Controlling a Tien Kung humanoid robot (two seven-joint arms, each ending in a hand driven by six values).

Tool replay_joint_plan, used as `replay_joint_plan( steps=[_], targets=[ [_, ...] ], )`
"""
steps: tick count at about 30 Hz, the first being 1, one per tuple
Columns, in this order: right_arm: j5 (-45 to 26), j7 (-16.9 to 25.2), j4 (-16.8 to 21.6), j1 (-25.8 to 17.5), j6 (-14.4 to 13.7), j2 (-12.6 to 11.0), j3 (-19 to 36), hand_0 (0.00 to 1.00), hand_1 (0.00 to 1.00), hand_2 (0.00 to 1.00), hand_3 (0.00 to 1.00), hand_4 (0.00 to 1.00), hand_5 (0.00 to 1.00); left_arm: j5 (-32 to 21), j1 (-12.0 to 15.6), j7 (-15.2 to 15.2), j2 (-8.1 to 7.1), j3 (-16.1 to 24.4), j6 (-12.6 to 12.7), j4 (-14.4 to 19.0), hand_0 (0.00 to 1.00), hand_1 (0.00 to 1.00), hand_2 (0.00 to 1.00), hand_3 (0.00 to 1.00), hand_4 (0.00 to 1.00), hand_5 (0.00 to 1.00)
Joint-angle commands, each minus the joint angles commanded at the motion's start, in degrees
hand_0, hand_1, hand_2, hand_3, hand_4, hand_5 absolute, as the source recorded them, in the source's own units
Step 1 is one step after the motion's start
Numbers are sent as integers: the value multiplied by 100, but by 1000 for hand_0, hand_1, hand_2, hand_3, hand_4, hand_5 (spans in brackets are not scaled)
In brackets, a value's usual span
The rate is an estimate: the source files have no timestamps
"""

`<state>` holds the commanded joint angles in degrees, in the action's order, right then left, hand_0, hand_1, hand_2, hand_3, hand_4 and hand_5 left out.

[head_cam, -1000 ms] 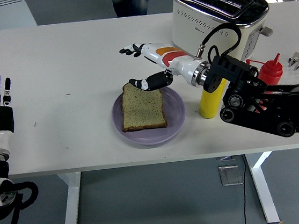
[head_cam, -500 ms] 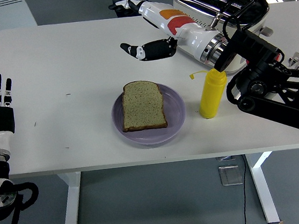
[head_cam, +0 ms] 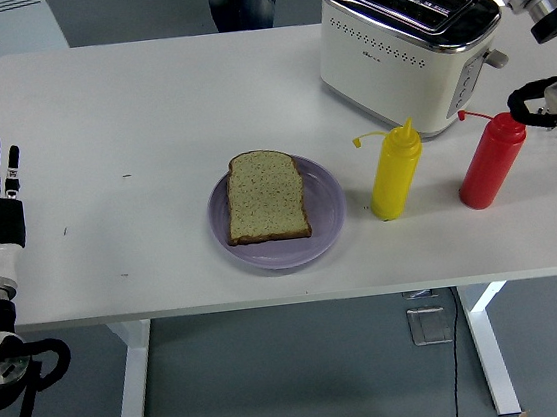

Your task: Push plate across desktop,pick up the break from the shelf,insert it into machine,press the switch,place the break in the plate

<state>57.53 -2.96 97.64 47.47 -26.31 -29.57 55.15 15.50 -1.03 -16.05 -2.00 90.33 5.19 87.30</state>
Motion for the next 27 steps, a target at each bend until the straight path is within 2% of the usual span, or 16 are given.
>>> replay_joint_plan(
  steps=[6, 11, 13, 27],
  targets=[
    [-1176, 147, -160, -843, 95, 81, 1281, 797, 741, 760, 746, 569, 321, 6, 9, 5, 4, 7, 5, 6, 870, 878, 880, 780, 533, 998],
    [-1699, 251, -358, -1468, 125, 207, 2186, 797, 741, 760, 746, 569, 321, 9, 6, 4, 2, 10, 3, 13, 870, 878, 880, 780, 533, 998],
    [-1866, 306, -457, -1736, 146, 267, 2462, 797, 737, 759, 748, 536, 335, 8, 6, 3, 4, 9, 3, 13, 870, 878, 880, 780, 533, 998],
    [-2559, 543, -837, -3156, 477, 618, 3293, 796, 734, 758, 748, 519, 380, 2, 1, 2, 6, -33, 7, 15, 870, 878, 880, 781, 533, 998]
  ],
)
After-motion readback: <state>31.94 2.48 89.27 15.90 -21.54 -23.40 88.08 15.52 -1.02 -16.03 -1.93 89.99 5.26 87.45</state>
